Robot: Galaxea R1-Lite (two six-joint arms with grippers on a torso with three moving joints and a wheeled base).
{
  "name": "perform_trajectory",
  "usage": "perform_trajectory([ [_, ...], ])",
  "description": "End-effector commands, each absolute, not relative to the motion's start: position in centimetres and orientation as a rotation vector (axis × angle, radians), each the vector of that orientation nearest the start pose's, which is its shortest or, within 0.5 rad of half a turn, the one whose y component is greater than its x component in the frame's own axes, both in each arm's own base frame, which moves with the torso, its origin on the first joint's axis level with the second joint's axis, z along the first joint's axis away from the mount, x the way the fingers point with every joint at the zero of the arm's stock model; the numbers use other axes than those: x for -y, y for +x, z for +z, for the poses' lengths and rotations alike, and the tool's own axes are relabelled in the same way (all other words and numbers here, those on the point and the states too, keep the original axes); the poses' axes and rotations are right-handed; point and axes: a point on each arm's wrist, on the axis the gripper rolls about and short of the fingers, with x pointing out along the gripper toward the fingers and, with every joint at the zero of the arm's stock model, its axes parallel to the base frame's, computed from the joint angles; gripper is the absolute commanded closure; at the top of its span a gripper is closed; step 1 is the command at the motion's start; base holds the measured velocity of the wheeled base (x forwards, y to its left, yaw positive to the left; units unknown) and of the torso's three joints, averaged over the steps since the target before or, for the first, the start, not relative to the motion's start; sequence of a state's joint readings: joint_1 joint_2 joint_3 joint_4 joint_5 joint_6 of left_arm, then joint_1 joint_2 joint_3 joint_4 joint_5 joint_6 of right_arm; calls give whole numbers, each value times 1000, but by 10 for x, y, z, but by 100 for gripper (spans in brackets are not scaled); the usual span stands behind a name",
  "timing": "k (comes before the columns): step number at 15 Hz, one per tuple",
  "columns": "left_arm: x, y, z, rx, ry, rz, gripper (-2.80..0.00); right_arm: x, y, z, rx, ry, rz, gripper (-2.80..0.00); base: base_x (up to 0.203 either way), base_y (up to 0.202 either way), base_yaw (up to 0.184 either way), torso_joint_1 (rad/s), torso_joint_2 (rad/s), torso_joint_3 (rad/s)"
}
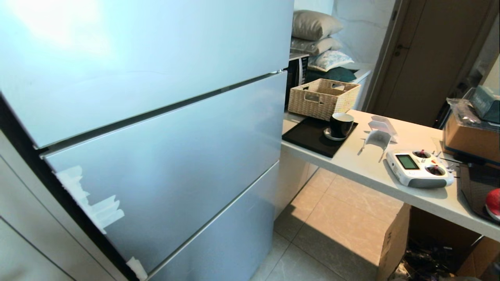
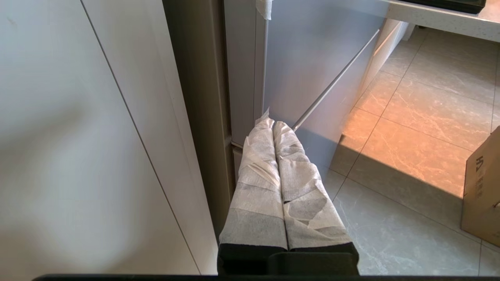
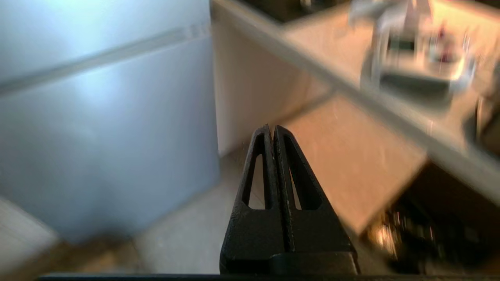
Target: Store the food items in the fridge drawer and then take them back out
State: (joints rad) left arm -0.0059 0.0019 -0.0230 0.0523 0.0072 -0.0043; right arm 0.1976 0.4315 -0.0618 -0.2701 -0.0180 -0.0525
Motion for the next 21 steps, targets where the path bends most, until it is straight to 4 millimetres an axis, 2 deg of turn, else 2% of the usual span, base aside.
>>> perform_trajectory([
  [1,0,-25,77,-31,-4,2,0,0,-1,87,-214,-53,121,0,0,0,0,0,0,0],
  [3,0,-25,77,-31,-4,2,0,0,-4,79,-244,-45,65,0,0,0,0,0,0,0],
  [5,0,-25,77,-31,-4,2,0,0,-10,78,-164,-120,28,0,0,0,0,0,0,0],
  [8,0,-25,77,-31,-4,2,0,-1,-23,75,0,-142,36,0,0,0,0,0,0,0],
  [12,0,-25,77,-31,-4,2,0,0,-23,75,-1,-34,6,0,0,0,0,0,0,0],
  [21,0,-25,77,-31,-4,2,0,0,-23,75,-1,-47,8,0,0,0,0,0,0,0],
])
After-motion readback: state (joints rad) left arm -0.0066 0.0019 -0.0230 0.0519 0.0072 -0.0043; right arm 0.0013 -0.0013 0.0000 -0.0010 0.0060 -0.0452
